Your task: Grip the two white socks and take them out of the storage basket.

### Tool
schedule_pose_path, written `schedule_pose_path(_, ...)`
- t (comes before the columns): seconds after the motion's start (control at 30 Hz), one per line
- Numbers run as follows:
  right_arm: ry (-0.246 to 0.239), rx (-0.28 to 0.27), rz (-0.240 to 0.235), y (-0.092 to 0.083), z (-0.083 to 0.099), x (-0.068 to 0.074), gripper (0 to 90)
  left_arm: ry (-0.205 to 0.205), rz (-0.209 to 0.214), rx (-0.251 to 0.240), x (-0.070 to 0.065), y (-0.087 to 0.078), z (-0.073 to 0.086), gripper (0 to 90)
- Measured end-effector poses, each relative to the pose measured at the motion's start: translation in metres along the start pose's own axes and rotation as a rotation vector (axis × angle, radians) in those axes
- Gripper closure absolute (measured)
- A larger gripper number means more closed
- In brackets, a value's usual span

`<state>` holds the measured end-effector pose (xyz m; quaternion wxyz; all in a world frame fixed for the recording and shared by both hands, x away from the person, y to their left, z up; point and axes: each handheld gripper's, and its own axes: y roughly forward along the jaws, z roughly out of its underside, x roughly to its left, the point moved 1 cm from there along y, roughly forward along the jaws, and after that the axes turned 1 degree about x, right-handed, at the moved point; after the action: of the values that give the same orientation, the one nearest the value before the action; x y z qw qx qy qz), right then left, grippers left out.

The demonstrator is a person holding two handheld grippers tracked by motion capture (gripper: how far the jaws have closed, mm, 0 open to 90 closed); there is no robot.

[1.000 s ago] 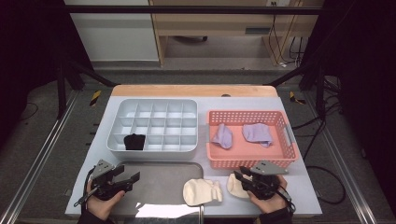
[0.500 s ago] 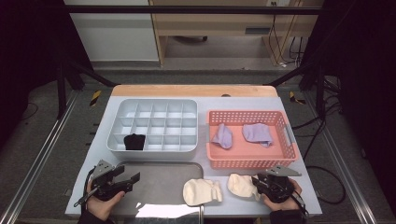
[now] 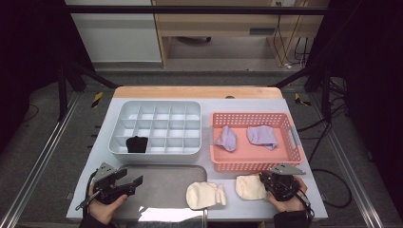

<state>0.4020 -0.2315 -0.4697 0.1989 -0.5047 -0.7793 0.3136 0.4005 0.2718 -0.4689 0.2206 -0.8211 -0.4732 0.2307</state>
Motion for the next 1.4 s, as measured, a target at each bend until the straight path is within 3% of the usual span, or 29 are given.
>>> schedule_pose_path(0.1,-0.022,0.012,0.029,0.004,-0.001,0.002,80.7,-0.002,0.003,-0.004,-0.002,-0.001,-0.001,27.3)
schedule_pose_path(0.23,-0.052,-0.06,0.04,-0.008,-0.01,0.009,77.8,-0.005,0.028,-0.008,-0.006,-0.002,-0.002,28.9)
schedule_pose_path(0.37,-0.099,-0.142,-0.008,-0.018,-0.021,0.027,76.2,-0.01,0.073,0.0,-0.013,-0.003,-0.006,30.7)
schedule_pose_path(0.5,-0.114,-0.15,-0.091,-0.018,-0.029,0.046,74.6,0.014,0.091,0.013,-0.027,-0.006,-0.014,33.0)
schedule_pose_path(0.7,-0.123,-0.127,-0.203,-0.005,-0.029,0.07,73.6,0.055,0.12,0.002,-0.06,-0.012,-0.028,39.1)
schedule_pose_path(0.83,-0.103,-0.1,-0.274,0.007,-0.027,0.082,74.5,0.075,0.14,0.004,-0.084,-0.001,-0.029,41.6)
schedule_pose_path(1.07,-0.099,-0.055,-0.285,0.016,-0.018,0.089,74.5,0.116,0.169,0.059,-0.119,0.029,-0.016,47.4)
schedule_pose_path(1.27,-0.113,-0.006,-0.289,0.025,-0.011,0.094,73.4,0.121,0.184,0.093,-0.128,0.044,-0.008,51.4)
schedule_pose_path(1.4,-0.117,0.007,-0.289,0.029,-0.008,0.097,73.0,0.145,0.164,0.125,-0.128,0.049,-0.003,55.5)
